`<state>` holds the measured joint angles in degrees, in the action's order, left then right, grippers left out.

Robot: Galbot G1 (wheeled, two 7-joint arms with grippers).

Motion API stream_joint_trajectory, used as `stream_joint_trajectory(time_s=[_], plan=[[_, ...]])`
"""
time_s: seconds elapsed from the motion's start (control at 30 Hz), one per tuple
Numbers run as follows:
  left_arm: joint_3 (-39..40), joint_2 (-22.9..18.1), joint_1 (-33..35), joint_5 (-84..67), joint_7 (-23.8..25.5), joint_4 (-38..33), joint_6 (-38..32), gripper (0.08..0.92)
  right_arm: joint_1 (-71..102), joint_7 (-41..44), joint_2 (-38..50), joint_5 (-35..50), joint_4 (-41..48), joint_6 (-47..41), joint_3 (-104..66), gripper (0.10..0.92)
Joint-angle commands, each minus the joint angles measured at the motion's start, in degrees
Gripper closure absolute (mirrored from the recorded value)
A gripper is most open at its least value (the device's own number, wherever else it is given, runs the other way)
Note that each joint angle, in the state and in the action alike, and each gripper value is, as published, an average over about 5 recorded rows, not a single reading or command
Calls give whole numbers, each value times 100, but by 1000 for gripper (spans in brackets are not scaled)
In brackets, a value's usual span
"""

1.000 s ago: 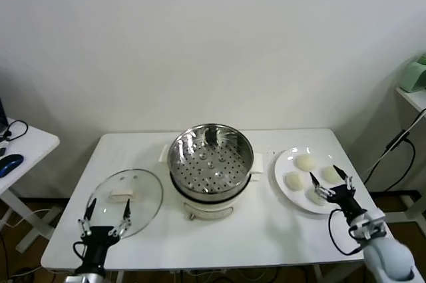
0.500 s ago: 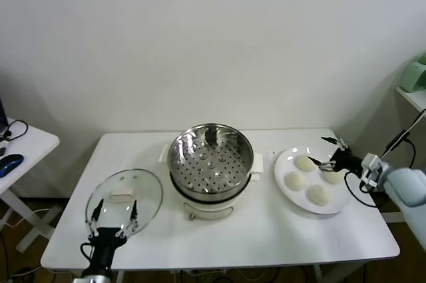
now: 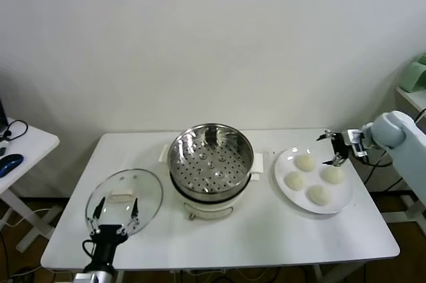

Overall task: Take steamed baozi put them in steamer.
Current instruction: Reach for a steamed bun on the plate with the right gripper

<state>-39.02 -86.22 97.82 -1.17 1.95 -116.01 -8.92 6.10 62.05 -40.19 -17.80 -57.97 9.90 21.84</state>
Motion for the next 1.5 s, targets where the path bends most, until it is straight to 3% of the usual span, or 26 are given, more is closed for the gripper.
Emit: stream_joint_trajectory(time_s=[0.03, 0.47, 1.0, 1.5], plan=[[3, 19, -80, -15, -18, -12, 106, 177, -1457, 809, -1069, -1239, 1653, 359, 1294, 203], [-82, 77, -180, -43, -52, 64, 195, 177, -709, 417, -1974, -1864, 2703, 386, 269, 203], [-73, 78, -205, -20, -76, 177, 156, 177, -441, -149, -2369, -2579, 3108, 584, -640, 203], [-97, 53, -195, -20, -88, 201, 128, 177, -431, -139, -2548, -3003, 3295, 605, -813, 203]])
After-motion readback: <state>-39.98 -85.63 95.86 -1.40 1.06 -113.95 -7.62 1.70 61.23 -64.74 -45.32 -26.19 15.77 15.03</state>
